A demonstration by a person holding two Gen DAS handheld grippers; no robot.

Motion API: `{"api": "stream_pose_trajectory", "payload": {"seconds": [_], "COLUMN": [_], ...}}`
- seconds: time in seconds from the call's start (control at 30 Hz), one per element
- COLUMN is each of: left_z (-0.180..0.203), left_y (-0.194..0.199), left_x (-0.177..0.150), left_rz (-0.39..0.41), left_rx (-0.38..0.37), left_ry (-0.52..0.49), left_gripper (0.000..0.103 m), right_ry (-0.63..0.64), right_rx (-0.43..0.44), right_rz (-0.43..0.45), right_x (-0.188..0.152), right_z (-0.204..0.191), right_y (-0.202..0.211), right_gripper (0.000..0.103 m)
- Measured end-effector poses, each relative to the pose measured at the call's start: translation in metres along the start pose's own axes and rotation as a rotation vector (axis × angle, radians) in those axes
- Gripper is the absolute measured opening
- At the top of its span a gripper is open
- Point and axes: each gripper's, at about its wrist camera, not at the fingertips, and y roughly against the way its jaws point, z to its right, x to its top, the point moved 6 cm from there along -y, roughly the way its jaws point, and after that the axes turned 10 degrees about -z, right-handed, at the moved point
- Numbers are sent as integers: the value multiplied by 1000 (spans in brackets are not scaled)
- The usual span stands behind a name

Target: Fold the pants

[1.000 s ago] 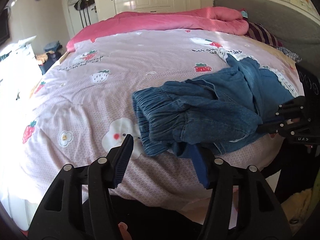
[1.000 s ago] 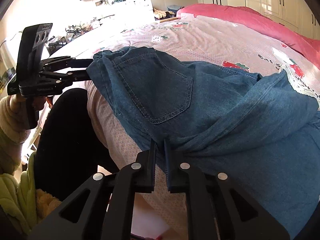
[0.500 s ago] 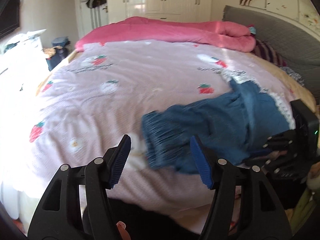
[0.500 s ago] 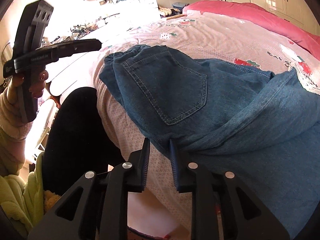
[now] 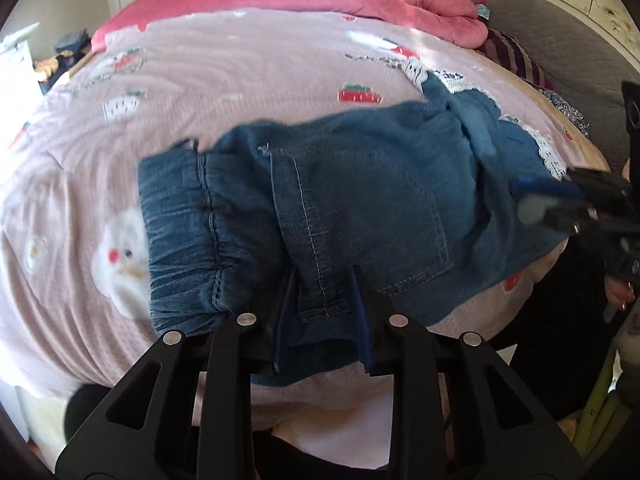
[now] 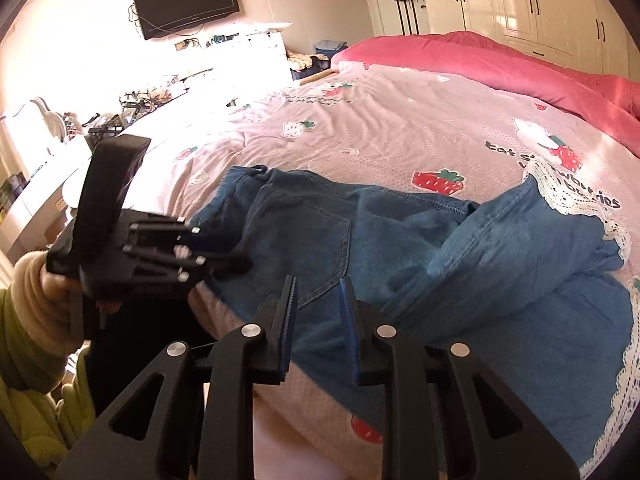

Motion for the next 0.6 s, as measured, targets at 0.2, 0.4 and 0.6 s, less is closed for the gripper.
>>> {"api": "stream_pose_trajectory", "payload": {"seconds": [0.2,0.4,0.6], "left_z": [-7,0,30], "left_y": [-13,9,59], "left_x": [-2,0,18], "left_rz": [12,92,208], "left_rx": [-43,-71,-71], "left_ry": [29,26,-50], "left_gripper": [20,30,61], "right_ry": [-139,-165,-237], "right_rx": [-64,22,-16], "right_rz": [-129,-27,97], "right_x": [-20,-13,0], "right_z": [37,36,71], "right_y": [-40,-9,48], "right_gripper": [27,46,58]}}
